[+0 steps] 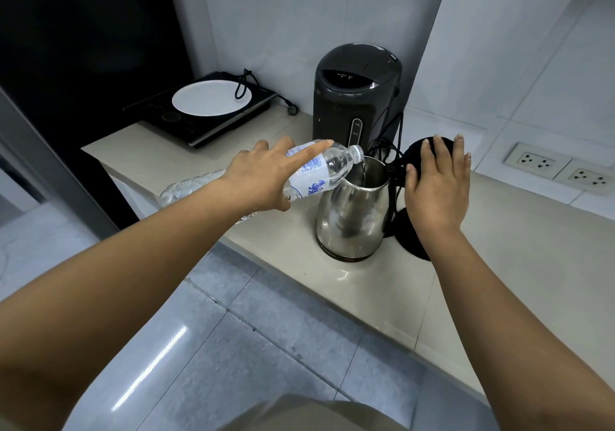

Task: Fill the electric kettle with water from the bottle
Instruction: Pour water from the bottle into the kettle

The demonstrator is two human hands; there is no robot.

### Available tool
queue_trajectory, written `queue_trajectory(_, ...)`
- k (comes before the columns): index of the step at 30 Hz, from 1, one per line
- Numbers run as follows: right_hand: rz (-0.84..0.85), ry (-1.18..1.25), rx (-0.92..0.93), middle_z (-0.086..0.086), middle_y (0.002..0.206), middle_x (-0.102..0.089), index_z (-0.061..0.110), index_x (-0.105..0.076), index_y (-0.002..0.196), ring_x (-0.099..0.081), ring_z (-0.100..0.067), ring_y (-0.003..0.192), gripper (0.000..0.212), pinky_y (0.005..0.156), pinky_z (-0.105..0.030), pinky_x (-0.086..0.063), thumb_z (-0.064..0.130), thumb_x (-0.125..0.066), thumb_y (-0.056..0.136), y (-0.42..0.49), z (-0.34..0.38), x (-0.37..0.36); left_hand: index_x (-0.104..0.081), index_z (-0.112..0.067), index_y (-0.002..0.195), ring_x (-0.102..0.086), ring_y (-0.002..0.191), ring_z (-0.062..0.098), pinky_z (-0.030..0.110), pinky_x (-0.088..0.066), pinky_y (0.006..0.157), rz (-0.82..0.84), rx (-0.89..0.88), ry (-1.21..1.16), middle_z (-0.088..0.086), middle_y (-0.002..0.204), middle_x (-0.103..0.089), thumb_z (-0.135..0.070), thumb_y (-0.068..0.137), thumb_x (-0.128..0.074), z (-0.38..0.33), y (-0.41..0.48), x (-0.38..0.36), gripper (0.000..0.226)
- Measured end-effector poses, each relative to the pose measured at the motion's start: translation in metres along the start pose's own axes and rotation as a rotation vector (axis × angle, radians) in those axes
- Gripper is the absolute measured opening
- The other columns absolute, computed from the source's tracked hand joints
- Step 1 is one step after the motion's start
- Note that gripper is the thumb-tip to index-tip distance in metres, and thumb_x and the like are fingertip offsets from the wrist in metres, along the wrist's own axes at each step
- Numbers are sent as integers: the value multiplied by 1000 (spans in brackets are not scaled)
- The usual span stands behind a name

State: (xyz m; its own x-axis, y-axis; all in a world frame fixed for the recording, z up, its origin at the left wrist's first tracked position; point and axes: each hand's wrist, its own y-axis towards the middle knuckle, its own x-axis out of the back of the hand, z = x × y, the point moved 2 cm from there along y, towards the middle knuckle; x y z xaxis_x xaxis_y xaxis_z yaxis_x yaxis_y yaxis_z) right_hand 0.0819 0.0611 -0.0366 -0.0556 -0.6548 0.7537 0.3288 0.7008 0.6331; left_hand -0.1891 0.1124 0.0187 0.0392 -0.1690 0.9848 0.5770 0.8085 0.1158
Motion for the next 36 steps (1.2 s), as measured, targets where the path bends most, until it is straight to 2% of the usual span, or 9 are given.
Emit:
queue_trajectory(19,-5,3,-18,-9,154,-35,5,-44,142,-11,-29,150,49,123,-42,-7,28,-44,99,0,3,-1,16,-58,143,-50,107,32,43,-50,73,18,6,3,1,134,-40,-39,68,-82,2,1,1,124)
queue_trajectory(36,-39,17,-25,-10,153,-38,3,-45,141,-14,-31,149,49,122,-44,-12,27,-44,98,-1,4,-2,15,-58,143,-49,107,31,40,-45,71,13,0,8,1,135,-40,-39,69,-80,0,3,4,122)
